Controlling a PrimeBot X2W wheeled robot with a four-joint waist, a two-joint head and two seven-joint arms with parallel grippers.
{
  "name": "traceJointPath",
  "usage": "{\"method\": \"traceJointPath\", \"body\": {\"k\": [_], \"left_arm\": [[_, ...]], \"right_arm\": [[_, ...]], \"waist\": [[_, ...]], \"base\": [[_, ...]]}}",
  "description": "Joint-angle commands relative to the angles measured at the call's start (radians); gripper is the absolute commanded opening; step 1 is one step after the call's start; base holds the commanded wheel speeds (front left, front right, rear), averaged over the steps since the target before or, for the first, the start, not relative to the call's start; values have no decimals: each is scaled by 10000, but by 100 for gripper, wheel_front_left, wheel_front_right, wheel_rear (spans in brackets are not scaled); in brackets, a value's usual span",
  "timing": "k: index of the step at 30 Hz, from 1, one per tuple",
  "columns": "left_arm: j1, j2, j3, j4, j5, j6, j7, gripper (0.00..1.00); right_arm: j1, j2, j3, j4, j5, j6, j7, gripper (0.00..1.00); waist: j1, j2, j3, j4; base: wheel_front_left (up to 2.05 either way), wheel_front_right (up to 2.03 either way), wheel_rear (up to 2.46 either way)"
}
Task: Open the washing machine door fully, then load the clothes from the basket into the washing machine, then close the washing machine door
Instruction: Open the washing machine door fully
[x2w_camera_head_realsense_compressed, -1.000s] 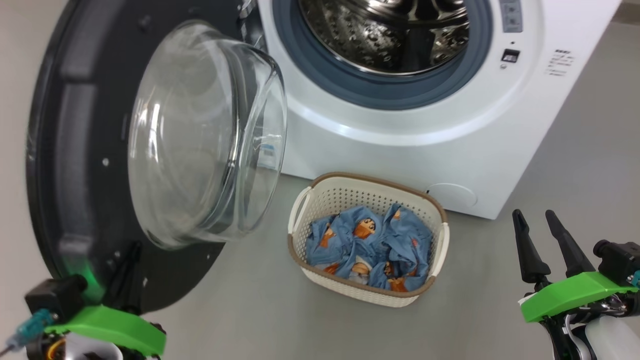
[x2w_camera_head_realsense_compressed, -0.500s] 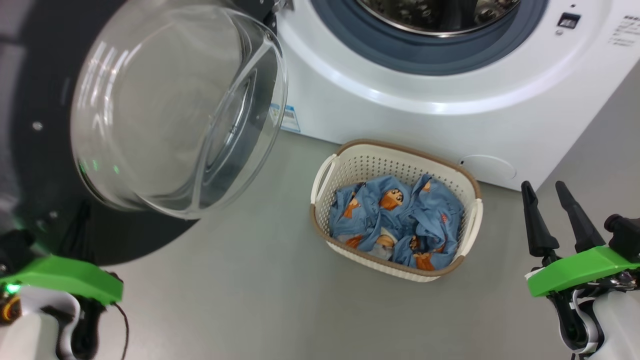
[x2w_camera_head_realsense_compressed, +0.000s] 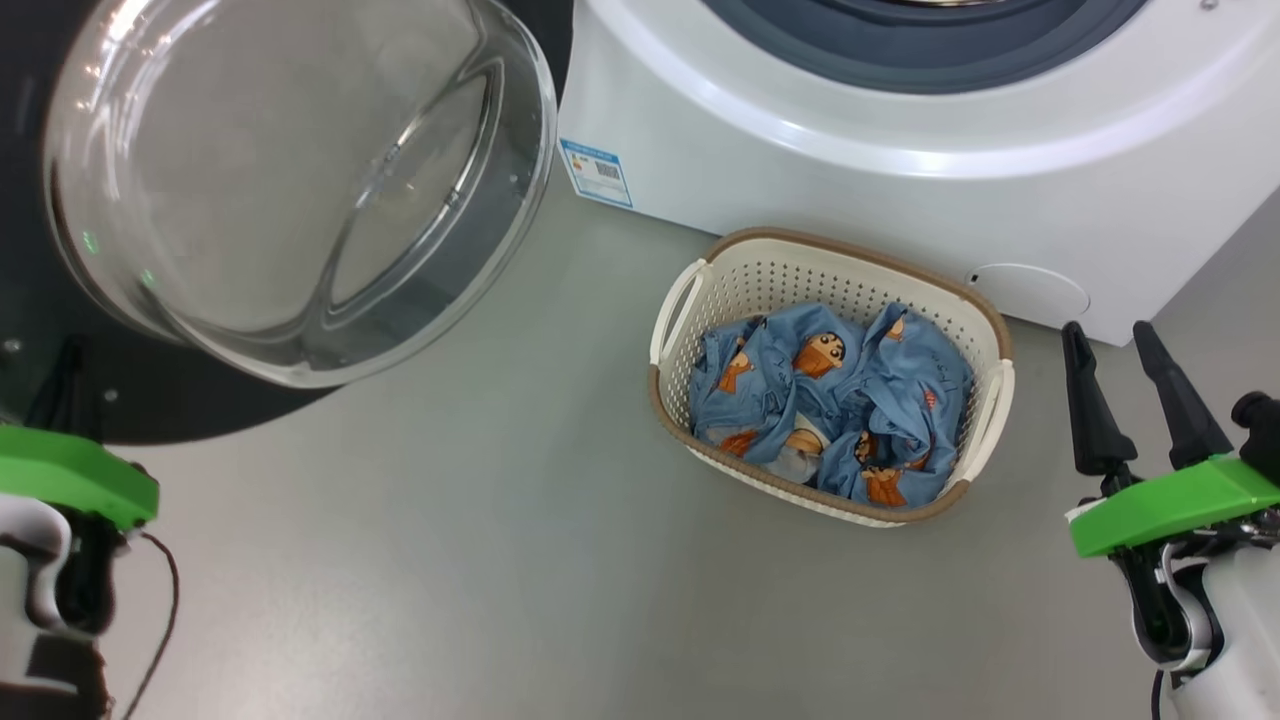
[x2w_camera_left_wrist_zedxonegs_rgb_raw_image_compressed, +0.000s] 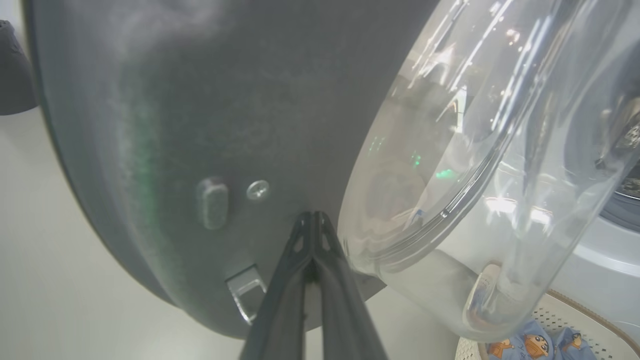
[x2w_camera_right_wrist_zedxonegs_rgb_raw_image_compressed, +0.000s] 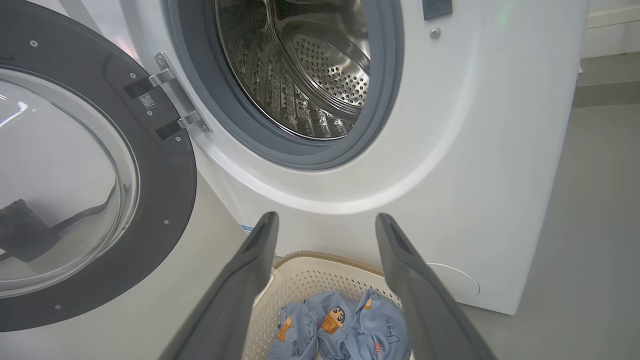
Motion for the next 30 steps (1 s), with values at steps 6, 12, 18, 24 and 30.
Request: {"method": "traceJointPath", "body": {"k": [6, 12, 18, 24, 30], "left_arm": [[-1145, 1023, 279, 900, 157, -56, -233, 0], [-1702, 1220, 232, 1717, 179, -239, -431, 0], [-1896, 1148, 96, 2218, 236, -300, -667, 0], [-2019, 1133, -5, 2521, 249, -402, -786, 0], [-2157, 1118, -152, 2791, 258, -584, -922, 0]], "right_arm": [[-365, -68, 144, -231, -153, 58, -93, 100], [-428, -7, 173, -165, -133, 58, -93, 100], [-332, 47, 145, -125, -107, 58, -93, 100], [-311, 65, 114, -137, -109, 58, -93, 100], [-273, 96, 101, -130, -95, 58, -93, 100]], "waist": [[-2, -1, 171, 34], [-2, -1, 106, -34], [-2, -1, -74, -66], [-2, -1, -139, -77], [-2, -1, -230, -64]], "base": [[0, 0, 0], [0, 0, 0], [0, 0, 0], [0, 0, 0], [0, 0, 0]]}}
